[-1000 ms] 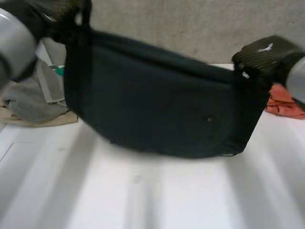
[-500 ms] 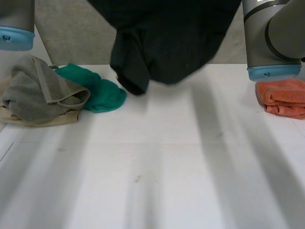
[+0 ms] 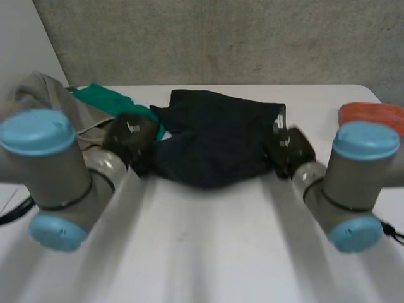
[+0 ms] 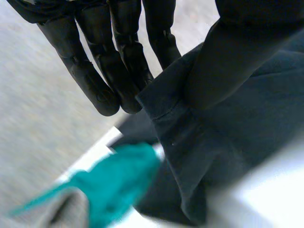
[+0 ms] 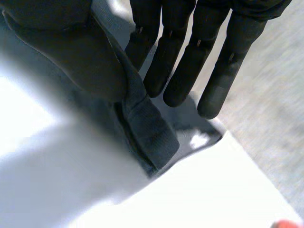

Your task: Fold the laundry.

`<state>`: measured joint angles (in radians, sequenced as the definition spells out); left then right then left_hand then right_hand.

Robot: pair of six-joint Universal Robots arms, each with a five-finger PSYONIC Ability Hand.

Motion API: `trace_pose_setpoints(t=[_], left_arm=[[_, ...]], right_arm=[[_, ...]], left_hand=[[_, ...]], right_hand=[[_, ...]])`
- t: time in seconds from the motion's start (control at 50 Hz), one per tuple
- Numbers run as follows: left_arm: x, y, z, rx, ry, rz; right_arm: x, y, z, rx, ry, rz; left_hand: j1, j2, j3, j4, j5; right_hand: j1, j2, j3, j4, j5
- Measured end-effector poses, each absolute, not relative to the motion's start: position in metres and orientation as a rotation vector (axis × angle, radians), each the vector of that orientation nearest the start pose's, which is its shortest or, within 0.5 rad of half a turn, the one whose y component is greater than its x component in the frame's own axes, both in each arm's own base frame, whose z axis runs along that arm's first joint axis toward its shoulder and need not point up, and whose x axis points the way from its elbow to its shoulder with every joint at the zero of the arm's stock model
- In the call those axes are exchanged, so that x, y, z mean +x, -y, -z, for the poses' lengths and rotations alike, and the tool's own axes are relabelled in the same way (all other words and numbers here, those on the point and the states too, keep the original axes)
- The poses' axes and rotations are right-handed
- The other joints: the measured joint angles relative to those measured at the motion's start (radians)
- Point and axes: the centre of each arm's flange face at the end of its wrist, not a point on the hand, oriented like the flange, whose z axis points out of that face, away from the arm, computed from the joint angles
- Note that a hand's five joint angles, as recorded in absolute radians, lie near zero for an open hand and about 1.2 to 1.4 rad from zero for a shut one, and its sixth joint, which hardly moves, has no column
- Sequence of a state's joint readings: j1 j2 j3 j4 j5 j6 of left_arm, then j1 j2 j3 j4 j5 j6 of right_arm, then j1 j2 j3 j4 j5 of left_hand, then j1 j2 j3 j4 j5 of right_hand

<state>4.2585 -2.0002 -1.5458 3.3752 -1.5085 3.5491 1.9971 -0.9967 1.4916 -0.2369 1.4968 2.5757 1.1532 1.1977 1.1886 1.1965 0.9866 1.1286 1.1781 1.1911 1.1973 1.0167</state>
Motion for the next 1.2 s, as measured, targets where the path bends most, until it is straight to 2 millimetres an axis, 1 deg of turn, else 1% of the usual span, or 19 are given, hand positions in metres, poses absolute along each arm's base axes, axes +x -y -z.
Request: trace_pose_setpoints(t=[0.04,0.1,0.2,0.24,0.28,0.3,0.4,0.42,0.44,0.48,0.52,0.6,0.72,0.74,0.76,0.8,0.9,1.06,1.2], left_arm=[[-0.285,0.266,-0.179,1.142,-2.245,1.993],[-0.28,0.25,-0.175,1.209,-2.292,1.879],[-0.268,0.217,-0.184,1.299,-2.379,1.687],[-0.262,0.194,-0.189,1.352,-2.433,1.563],[-0.261,0.191,-0.19,1.361,-2.442,1.543],[-0.255,0.17,-0.194,1.406,-2.487,1.425],[-0.249,0.149,-0.197,1.456,-2.535,1.29],[-0.25,0.146,-0.2,1.467,-2.543,1.286],[-0.251,0.146,-0.201,1.468,-2.542,1.293],[-0.255,0.151,-0.205,1.461,-2.531,1.348],[-0.262,0.162,-0.212,1.437,-2.499,1.454],[-0.276,0.195,-0.219,1.376,-2.405,1.661],[-0.301,0.266,-0.214,1.324,-2.181,1.906],[-0.304,0.275,-0.212,1.326,-2.149,1.922],[-0.309,0.291,-0.206,1.334,-2.1,1.939],[-0.316,0.313,-0.197,1.353,-2.036,1.946],[-0.328,0.349,-0.168,1.424,-1.99,1.88],[-0.344,0.365,-0.134,1.566,-2.047,1.774],[-0.358,0.365,-0.125,1.641,-1.997,1.775]], right_arm=[[0.279,0.285,-0.141,-1.329,-2.221,1.872],[0.268,0.268,-0.142,-1.442,-2.271,1.788],[0.25,0.24,-0.162,-1.623,-2.335,1.624],[0.237,0.222,-0.175,-1.728,-2.376,1.476],[0.235,0.22,-0.176,-1.739,-2.38,1.457],[0.224,0.203,-0.184,-1.82,-2.408,1.296],[0.215,0.185,-0.191,-1.89,-2.406,1.118],[0.214,0.182,-0.191,-1.899,-2.392,1.097],[0.214,0.182,-0.191,-1.9,-2.388,1.096],[0.216,0.182,-0.189,-1.897,-2.375,1.104],[0.218,0.184,-0.185,-1.888,-2.365,1.129],[0.221,0.187,-0.179,-1.87,-2.359,1.166],[0.224,0.19,-0.173,-1.842,-2.362,1.21],[0.225,0.191,-0.173,-1.834,-2.363,1.219],[0.225,0.191,-0.172,-1.829,-2.364,1.227],[0.225,0.192,-0.172,-1.814,-2.368,1.246],[0.225,0.195,-0.171,-1.79,-2.373,1.28],[0.225,0.198,-0.169,-1.761,-2.378,1.322],[0.225,0.199,-0.168,-1.748,-2.379,1.342]], left_hand=[[0.0,0.0,0.0,0.0,0.0],[0.0,0.0,0.0,0.0,0.0],[0.0,0.0,0.0,0.0,0.0],[0.0,0.0,0.0,0.0,0.0],[0.0,0.0,0.0,0.0,0.0],[0.0,0.0,0.0,0.0,0.0],[-0.036,-0.058,-0.044,-0.045,-0.032],[-0.552,-0.505,-0.497,-0.509,-0.485],[-0.601,-0.569,-0.539,-0.552,-0.528],[-0.92,-0.877,-0.866,-0.889,-0.85],[-0.963,-0.983,-0.974,-0.993,-0.939],[-0.96,-0.993,-0.98,-0.996,-0.939],[-0.943,-0.975,-0.965,-0.978,-0.927],[-0.943,-0.975,-0.965,-0.978,-0.927],[-0.802,-0.859,-0.851,-0.852,-0.817],[-0.776,-0.829,-0.82,-0.822,-0.787],[-0.735,-0.777,-0.765,-0.769,-0.733],[-0.689,-0.735,-0.724,-0.726,-0.69],[-0.56,-0.624,-0.614,-0.617,-0.583]], right_hand=[[0.0,0.001,0.0,0.0,0.0],[0.0,0.001,0.0,0.0,0.0],[0.0,0.001,0.0,0.0,0.0],[0.0,0.001,0.0,0.0,0.0],[0.0,0.001,0.0,0.0,0.0],[0.0,0.001,0.0,0.0,0.0],[0.0,0.001,0.0,0.0,0.0],[0.0,0.001,0.0,0.0,0.0],[0.0,0.001,0.0,0.0,0.0],[0.0,0.001,0.0,0.0,0.0],[0.0,0.001,0.0,0.0,0.0],[0.0,0.001,0.0,0.0,0.0],[0.0,0.001,0.0,0.0,0.0],[0.0,0.001,0.0,0.0,0.0],[0.0,0.001,0.0,0.0,0.0],[0.0,0.001,0.0,0.0,0.0],[0.0,0.001,0.0,0.0,0.0],[0.0,0.001,0.0,0.0,0.0],[0.0,0.001,0.0,0.0,0.0]])
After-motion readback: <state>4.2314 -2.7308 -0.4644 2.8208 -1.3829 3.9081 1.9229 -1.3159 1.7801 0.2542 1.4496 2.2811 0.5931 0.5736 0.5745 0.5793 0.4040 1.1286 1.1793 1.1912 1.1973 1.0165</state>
